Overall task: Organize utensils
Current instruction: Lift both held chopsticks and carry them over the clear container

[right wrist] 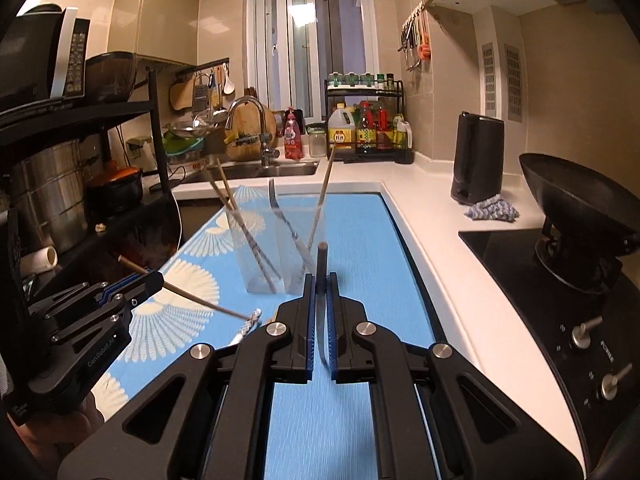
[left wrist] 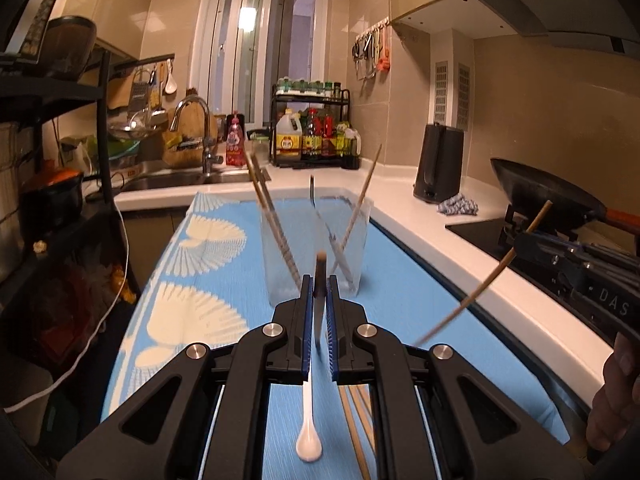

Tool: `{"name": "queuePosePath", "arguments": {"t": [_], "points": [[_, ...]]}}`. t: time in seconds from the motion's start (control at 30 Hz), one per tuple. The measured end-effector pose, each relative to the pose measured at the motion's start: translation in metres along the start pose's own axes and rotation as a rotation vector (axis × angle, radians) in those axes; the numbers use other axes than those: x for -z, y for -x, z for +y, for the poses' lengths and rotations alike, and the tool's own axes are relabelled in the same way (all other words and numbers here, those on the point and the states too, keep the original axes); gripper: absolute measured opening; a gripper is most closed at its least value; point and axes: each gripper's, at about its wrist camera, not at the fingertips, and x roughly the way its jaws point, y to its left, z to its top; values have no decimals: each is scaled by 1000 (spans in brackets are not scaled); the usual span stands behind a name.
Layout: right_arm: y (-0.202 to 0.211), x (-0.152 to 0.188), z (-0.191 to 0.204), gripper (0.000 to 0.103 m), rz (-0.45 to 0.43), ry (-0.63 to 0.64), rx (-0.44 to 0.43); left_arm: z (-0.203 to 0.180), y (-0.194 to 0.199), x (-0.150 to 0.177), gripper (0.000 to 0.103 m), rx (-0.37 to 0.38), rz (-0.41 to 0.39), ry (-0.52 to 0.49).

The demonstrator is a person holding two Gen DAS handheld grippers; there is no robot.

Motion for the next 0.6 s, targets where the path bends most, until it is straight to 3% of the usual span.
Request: {"name": "queuePosePath", "arguments": {"t": [0.33, 0.6], "points": [[-20, -58, -3, 5, -24, 3, -75, 9, -29, -73, 6, 58, -2, 27], [-32, -118, 9, 5, -86, 36, -114, 33, -43, -142, 6, 98, -6, 115]]}}
